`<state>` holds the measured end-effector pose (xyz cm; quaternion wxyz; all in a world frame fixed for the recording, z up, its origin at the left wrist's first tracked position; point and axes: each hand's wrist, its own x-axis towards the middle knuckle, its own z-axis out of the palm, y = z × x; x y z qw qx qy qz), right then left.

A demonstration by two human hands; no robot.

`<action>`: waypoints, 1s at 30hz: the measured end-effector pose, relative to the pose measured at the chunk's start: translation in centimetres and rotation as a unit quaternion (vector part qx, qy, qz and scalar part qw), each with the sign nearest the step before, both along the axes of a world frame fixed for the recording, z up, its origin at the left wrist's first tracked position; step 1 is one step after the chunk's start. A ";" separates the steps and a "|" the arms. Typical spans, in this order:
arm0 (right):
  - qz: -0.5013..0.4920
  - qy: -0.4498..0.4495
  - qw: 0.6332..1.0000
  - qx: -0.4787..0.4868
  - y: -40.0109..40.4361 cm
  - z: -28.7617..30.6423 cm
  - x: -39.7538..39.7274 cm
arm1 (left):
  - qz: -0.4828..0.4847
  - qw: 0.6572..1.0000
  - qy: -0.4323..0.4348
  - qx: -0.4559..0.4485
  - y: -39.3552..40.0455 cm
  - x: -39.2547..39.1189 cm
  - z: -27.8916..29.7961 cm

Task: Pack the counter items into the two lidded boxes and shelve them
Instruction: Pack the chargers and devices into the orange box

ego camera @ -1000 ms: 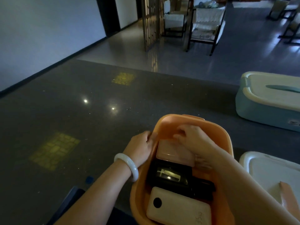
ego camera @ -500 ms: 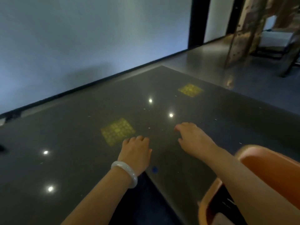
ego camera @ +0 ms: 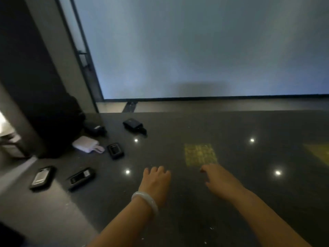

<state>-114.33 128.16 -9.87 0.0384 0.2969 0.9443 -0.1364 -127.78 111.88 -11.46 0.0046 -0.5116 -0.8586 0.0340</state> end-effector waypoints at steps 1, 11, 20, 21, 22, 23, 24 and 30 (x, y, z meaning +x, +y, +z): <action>0.014 -0.001 1.000 -0.005 -0.9 -0.2 -2.1 | 0.020 1.000 -0.006 0.000 -1.3 -1.6 -0.2; 0.156 -0.010 0.987 -0.037 -5.5 -1.9 -16.6 | 0.186 0.980 -0.057 0.031 -8.8 -10.6 -1.9; 0.197 -0.001 0.977 -0.084 -2.6 -4.0 -25.4 | 0.292 0.951 -0.085 0.063 -7.4 -16.2 -3.2; 0.194 0.005 0.977 -0.092 -2.3 -4.3 -26.4 | 0.299 0.948 -0.091 0.067 -7.0 -16.9 -3.4; 0.194 0.009 0.976 -0.097 -2.1 -4.7 -27.4 | 0.304 0.945 -0.096 0.071 -6.6 -17.5 -3.6; 0.194 0.012 0.975 -0.103 -1.9 -5.0 -28.3 | 0.308 0.943 -0.100 0.075 -6.2 -18.1 -3.7; 0.193 0.014 0.975 -0.108 -1.7 -5.2 -29.3 | 0.311 0.942 -0.100 0.079 -5.8 -18.9 -3.8; 0.167 0.055 0.976 -0.131 0.2 -6.1 -36.0 | 0.348 0.925 -0.086 0.125 -4.3 -26.1 -4.3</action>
